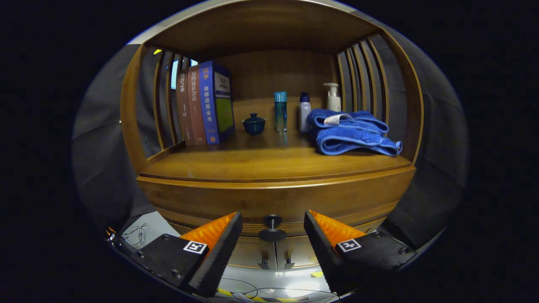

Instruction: Pull open the drawer, take out the items inside it, and place them on the countertop above the cabinet.

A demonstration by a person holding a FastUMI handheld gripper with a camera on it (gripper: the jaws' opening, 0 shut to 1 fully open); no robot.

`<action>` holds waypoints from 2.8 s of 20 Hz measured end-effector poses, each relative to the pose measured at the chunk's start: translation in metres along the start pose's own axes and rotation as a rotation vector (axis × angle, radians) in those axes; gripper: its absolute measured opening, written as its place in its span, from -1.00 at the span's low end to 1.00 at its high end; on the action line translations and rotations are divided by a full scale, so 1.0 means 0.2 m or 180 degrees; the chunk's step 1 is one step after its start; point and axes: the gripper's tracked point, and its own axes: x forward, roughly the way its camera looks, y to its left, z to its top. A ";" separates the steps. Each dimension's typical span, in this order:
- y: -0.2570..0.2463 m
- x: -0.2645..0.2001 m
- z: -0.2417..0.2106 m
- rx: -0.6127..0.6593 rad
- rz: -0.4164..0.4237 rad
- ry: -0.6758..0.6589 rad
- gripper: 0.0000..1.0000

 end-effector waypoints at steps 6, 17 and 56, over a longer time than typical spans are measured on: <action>0.00 0.13 -0.12 -0.0039 0.0013 0.0175 0.82; 0.00 0.15 -0.16 -0.0144 0.0028 0.0345 -0.30; 0.00 -0.80 -0.61 -0.0008 0.0091 0.0826 -0.28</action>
